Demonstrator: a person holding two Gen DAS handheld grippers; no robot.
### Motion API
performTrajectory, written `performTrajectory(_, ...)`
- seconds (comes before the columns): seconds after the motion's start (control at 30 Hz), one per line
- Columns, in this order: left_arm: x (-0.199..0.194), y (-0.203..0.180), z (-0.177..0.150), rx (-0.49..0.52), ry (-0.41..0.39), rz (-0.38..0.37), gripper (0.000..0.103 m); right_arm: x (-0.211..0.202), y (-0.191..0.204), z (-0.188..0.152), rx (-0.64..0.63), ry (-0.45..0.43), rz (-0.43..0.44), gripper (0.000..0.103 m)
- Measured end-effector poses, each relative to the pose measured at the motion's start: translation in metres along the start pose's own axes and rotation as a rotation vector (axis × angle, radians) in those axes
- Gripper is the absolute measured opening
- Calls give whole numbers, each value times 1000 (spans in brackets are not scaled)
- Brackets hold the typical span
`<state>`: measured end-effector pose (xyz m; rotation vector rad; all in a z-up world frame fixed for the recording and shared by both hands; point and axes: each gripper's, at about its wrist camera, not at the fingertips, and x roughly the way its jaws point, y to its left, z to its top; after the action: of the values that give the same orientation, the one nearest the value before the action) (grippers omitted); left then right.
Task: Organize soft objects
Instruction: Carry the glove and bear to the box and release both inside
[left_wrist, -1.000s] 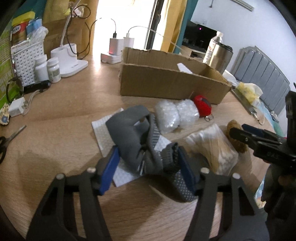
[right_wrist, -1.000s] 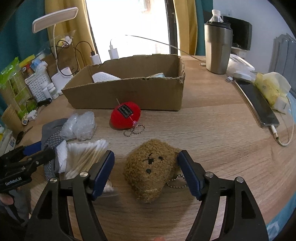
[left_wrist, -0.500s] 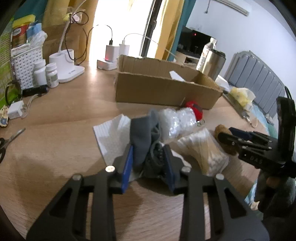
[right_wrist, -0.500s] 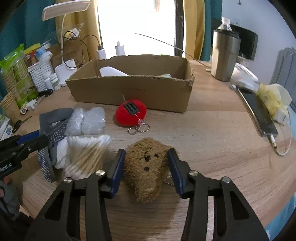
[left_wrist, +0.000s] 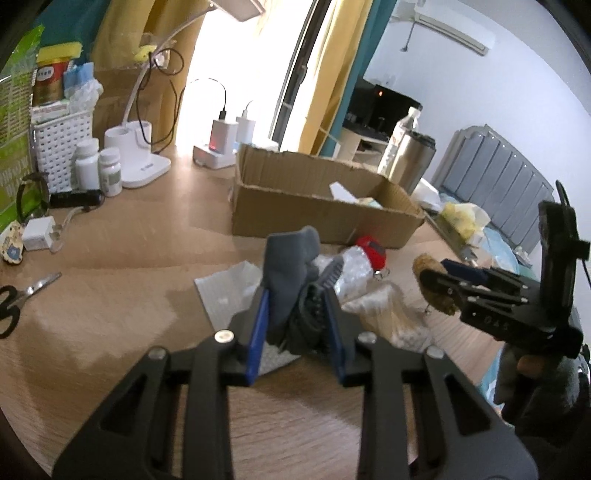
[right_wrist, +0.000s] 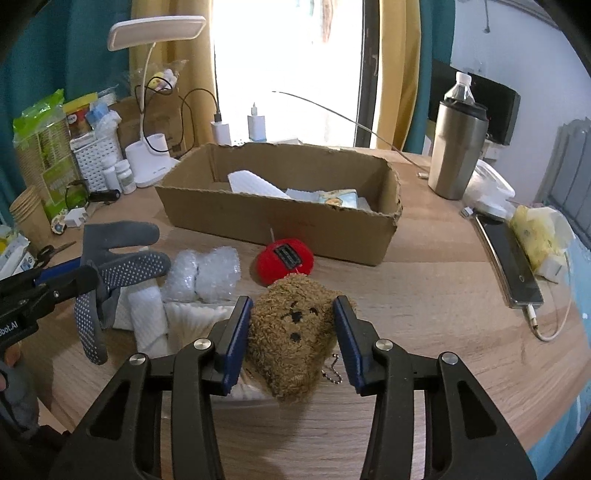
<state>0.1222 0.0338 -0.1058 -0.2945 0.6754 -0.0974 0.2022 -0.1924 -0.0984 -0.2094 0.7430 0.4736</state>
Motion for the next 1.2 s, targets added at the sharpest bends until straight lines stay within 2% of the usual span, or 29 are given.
performTrajectory(0.27, -15, 0, 13, -5, -51, -14, 30, -12, 1, 9, -7, -41, 11, 47)
performTrajectory(0.6, -22, -6, 35, 43, -94, 1, 30, -20, -2, 29, -9, -91, 25, 47)
performTrajectory(1.2, -1, -16, 84, 103, -115, 24, 31, -12, -17, 73, -3, -146, 52, 47)
